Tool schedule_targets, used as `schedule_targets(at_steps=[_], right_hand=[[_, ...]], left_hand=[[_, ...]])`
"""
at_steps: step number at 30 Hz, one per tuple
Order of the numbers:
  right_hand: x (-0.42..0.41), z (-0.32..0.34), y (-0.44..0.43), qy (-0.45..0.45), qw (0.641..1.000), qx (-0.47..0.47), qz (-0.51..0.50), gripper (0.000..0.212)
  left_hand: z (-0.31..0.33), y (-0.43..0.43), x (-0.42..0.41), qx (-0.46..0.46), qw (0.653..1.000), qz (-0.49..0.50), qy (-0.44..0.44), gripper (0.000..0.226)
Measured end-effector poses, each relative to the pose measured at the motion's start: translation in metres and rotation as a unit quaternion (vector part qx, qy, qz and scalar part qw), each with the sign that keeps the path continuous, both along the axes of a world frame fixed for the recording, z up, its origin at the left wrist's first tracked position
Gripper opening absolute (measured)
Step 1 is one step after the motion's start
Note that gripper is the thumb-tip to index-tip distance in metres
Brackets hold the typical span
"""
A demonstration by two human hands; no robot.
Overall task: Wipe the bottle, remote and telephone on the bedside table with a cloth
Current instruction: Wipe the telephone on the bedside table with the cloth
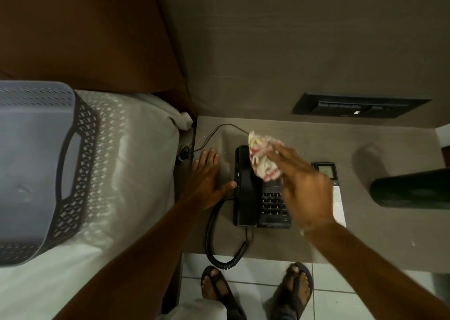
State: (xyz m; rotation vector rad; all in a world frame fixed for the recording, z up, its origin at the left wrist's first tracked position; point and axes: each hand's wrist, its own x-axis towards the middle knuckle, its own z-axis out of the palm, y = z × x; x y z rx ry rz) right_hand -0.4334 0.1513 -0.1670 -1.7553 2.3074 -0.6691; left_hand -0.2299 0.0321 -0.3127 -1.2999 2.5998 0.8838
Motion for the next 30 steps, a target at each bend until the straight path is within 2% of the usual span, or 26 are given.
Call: schedule_targets(at_steps=[3,6,12,16,18,22,27,30], right_hand=[[0.0,-0.014,-0.048,0.046,0.995,0.07,0.049,0.059],[0.016,-0.045,-0.048,0.06,0.979,0.152,0.122,0.064],[0.055,-0.063,0.065,0.007,0.988,0.067,0.137,0.058],[0.07,-0.063,0.126,-0.026,0.972,0.134,0.191,0.073],[0.061,-0.055,0.133,-0.056,0.977,0.125,0.162,0.073],[0.021,-0.023,0.112,-0.115,0.987,0.106,0.044,0.072],[-0.044,0.007,0.047,-0.033,0.995,0.093,-0.034,0.068],[-0.057,-0.005,0.01,0.027,0.996,0.086,-0.016,0.057]], left_hand=[[0.002,0.002,-0.001,-0.003,1.0,0.003,-0.018,0.108],[0.003,0.003,-0.001,0.001,1.0,0.0,-0.017,0.108],[0.005,0.006,0.0,-0.01,0.999,-0.004,-0.03,0.109],[0.006,0.005,-0.001,-0.004,0.999,0.003,-0.041,0.107],[0.009,0.005,-0.001,0.001,0.999,0.003,-0.047,0.106],[0.02,0.008,-0.004,0.005,0.999,0.002,-0.053,0.097],[0.037,0.02,-0.01,0.014,1.0,0.012,0.0,0.084],[0.044,0.024,-0.013,0.005,0.999,0.0,0.036,0.08]])
